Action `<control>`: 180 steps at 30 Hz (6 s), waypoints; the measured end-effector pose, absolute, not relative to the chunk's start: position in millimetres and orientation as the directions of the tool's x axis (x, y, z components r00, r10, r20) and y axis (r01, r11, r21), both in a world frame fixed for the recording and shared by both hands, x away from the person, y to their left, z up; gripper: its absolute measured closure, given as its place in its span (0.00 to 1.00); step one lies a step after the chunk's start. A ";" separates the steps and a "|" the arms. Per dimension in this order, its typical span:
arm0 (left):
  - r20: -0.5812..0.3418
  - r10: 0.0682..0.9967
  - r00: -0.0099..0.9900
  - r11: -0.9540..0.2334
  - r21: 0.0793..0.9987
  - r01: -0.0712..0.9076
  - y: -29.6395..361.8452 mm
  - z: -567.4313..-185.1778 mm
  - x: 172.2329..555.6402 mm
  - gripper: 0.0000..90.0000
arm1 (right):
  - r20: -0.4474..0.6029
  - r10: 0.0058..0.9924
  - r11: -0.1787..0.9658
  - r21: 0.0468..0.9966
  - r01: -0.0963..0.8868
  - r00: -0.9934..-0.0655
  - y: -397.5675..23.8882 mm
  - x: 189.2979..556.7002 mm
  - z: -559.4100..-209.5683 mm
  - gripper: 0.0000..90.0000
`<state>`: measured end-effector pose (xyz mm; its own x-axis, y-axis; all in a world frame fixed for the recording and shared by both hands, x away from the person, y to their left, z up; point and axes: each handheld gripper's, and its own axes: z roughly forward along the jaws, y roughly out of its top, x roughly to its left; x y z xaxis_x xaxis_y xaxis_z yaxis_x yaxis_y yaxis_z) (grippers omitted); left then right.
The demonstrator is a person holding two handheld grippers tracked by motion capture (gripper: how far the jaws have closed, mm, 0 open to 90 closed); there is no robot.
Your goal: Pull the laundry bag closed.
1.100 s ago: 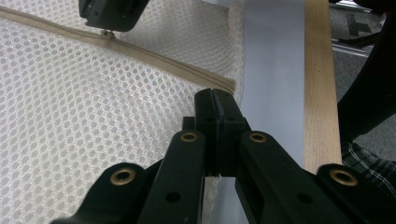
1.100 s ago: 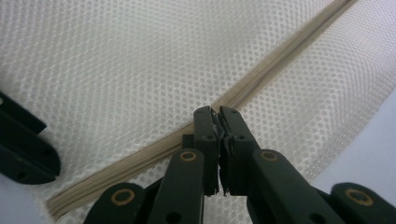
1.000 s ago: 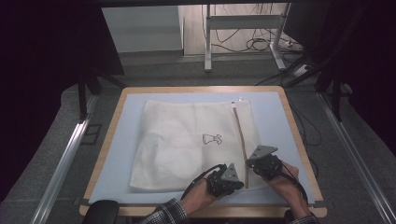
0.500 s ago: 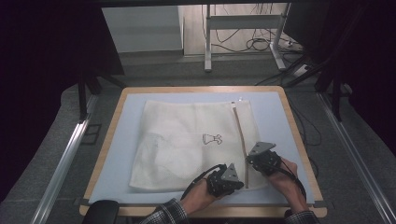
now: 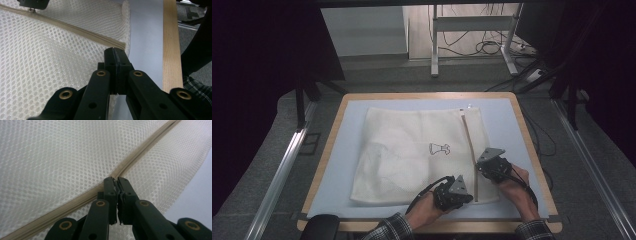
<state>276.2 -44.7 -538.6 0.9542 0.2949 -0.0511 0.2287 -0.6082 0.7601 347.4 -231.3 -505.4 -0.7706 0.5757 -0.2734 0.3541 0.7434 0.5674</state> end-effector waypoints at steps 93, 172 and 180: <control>-0.029 0.296 0.955 -0.613 0.760 0.214 -45.5 -538.4 274.3 1.00 | -0.343 0.654 0.719 0.559 0.413 -0.675 -206.4 457.4 -507.2 0.95; -0.022 0.297 0.955 -0.612 0.763 0.208 -45.8 -538.6 273.5 1.00 | -0.333 0.699 0.683 0.573 0.452 -0.633 -188.1 540.5 -507.7 0.94; -0.027 0.298 0.954 -0.611 0.762 0.213 -45.7 -538.6 274.0 1.00 | -0.348 0.696 0.690 0.565 0.451 -0.628 -184.5 548.0 -507.3 0.93</control>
